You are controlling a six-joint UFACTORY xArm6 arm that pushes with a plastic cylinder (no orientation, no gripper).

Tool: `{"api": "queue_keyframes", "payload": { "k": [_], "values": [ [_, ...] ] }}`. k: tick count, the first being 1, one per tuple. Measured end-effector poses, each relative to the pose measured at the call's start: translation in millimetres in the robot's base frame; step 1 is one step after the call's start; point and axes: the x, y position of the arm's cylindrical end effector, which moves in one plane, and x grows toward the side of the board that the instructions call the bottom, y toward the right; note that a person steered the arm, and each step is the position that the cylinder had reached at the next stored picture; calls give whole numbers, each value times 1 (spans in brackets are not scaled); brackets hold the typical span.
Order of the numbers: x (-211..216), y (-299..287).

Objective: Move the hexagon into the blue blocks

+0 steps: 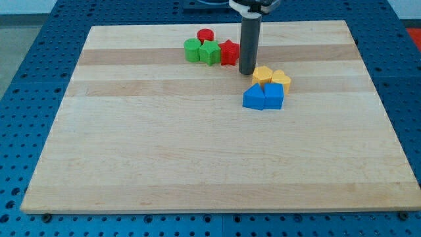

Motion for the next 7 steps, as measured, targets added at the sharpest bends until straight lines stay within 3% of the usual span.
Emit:
{"api": "queue_keyframes", "payload": {
  "k": [7],
  "values": [
    [2,13]
  ]
}}
